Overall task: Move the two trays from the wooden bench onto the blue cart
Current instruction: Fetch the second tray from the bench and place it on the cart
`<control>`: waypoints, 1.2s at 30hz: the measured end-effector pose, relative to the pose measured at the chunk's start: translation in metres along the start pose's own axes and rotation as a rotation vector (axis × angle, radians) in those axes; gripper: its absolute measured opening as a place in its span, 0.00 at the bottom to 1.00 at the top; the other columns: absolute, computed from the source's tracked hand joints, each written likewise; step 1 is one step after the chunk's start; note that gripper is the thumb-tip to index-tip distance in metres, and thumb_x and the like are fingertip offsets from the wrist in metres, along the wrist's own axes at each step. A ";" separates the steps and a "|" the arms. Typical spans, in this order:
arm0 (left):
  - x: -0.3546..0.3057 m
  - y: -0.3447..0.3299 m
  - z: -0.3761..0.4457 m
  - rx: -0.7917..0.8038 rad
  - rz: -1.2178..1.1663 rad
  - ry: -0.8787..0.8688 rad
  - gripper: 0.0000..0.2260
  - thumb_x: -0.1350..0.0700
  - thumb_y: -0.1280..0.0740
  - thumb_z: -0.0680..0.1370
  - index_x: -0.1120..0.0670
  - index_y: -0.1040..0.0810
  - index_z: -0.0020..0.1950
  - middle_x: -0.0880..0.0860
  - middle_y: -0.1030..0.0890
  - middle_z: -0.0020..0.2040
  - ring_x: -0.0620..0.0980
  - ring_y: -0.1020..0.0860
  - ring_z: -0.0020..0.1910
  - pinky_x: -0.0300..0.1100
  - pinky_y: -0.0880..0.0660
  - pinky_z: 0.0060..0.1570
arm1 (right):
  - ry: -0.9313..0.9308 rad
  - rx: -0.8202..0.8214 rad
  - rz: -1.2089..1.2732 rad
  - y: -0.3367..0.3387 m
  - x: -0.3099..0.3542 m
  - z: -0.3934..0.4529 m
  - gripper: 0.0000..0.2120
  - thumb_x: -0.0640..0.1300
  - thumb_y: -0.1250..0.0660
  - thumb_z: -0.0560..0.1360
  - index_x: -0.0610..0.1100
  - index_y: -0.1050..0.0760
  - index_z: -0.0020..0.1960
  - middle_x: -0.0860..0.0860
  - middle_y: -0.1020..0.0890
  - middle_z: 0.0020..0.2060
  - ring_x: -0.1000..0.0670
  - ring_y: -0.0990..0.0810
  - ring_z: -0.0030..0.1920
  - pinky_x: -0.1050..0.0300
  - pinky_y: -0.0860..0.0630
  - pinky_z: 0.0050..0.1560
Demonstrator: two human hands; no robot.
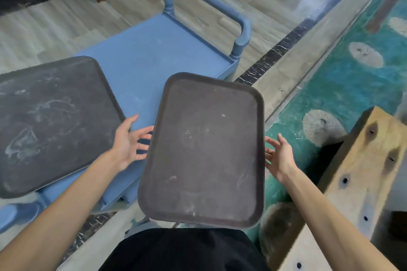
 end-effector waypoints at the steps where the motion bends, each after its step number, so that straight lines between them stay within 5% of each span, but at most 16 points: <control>1: -0.008 -0.002 0.005 -0.009 -0.032 -0.003 0.38 0.28 0.41 0.68 0.54 0.17 0.63 0.54 0.20 0.49 0.54 0.21 0.38 0.49 0.28 0.43 | -0.003 0.013 -0.010 -0.005 0.015 0.010 0.21 0.61 0.48 0.83 0.48 0.24 0.57 0.46 0.22 0.42 0.48 0.24 0.40 0.53 0.29 0.43; 19: -0.141 0.051 0.101 -0.265 -0.262 -0.029 0.36 0.30 0.43 0.73 0.56 0.19 0.65 0.55 0.23 0.53 0.56 0.25 0.42 0.48 0.32 0.44 | 0.078 0.331 -0.278 -0.196 0.182 0.158 0.21 0.63 0.44 0.81 0.48 0.20 0.54 0.49 0.23 0.38 0.50 0.24 0.38 0.54 0.29 0.44; 23: -0.177 0.067 0.146 -0.317 -0.321 -0.013 0.33 0.30 0.44 0.73 0.54 0.16 0.57 0.52 0.23 0.46 0.54 0.25 0.38 0.46 0.33 0.40 | 0.075 0.338 -0.331 -0.247 0.219 0.198 0.26 0.64 0.46 0.81 0.47 0.19 0.60 0.47 0.20 0.41 0.49 0.22 0.40 0.53 0.27 0.45; 36: -0.254 0.104 0.256 -0.316 -0.381 0.007 0.31 0.30 0.40 0.72 0.53 0.15 0.57 0.52 0.22 0.48 0.55 0.25 0.40 0.47 0.29 0.43 | 0.019 0.284 -0.335 -0.369 0.287 0.295 0.26 0.63 0.46 0.81 0.46 0.21 0.62 0.48 0.21 0.37 0.51 0.25 0.32 0.56 0.32 0.36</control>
Point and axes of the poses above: each hand's wrist, its own z-axis towards the middle knuckle, its own y-axis out of the back of the hand, x = y × z, the point moved 1 cm from there along z, towards the middle knuckle
